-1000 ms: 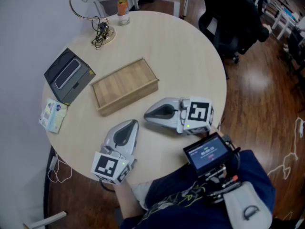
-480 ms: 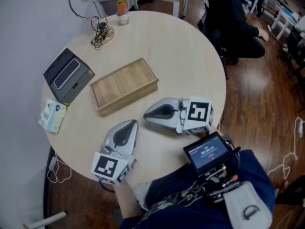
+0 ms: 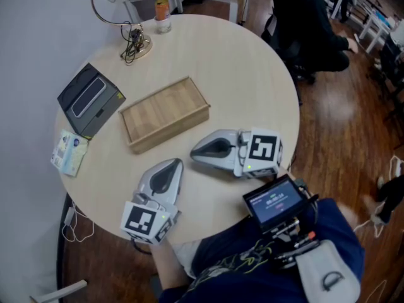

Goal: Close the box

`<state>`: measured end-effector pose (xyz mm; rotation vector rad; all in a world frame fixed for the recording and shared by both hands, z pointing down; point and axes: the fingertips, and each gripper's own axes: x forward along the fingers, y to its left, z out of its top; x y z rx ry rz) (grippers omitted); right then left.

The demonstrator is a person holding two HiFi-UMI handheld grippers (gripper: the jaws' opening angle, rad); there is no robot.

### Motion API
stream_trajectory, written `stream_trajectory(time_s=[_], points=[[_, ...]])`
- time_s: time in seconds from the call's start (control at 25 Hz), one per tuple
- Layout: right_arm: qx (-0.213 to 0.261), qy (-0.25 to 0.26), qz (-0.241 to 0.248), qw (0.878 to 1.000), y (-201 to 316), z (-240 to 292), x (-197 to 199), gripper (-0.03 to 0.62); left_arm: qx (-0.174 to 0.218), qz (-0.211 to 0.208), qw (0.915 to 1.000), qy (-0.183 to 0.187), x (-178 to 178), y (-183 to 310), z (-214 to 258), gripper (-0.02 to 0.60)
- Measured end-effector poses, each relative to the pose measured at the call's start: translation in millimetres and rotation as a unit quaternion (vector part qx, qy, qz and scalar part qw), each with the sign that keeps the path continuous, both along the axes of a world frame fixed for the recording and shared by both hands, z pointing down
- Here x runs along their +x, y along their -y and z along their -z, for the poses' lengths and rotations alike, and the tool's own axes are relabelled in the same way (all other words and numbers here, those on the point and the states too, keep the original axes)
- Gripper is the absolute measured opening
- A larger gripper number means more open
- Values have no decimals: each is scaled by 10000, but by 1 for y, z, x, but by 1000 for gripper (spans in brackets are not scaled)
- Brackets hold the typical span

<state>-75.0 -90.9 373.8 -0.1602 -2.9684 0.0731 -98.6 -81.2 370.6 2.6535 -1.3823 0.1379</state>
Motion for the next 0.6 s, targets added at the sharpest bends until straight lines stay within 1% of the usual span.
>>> stream_trajectory(time_s=[0.6], points=[[10,-19,11,10000,0,-1,0,0,0,1,10000,12,0,0,0,0]])
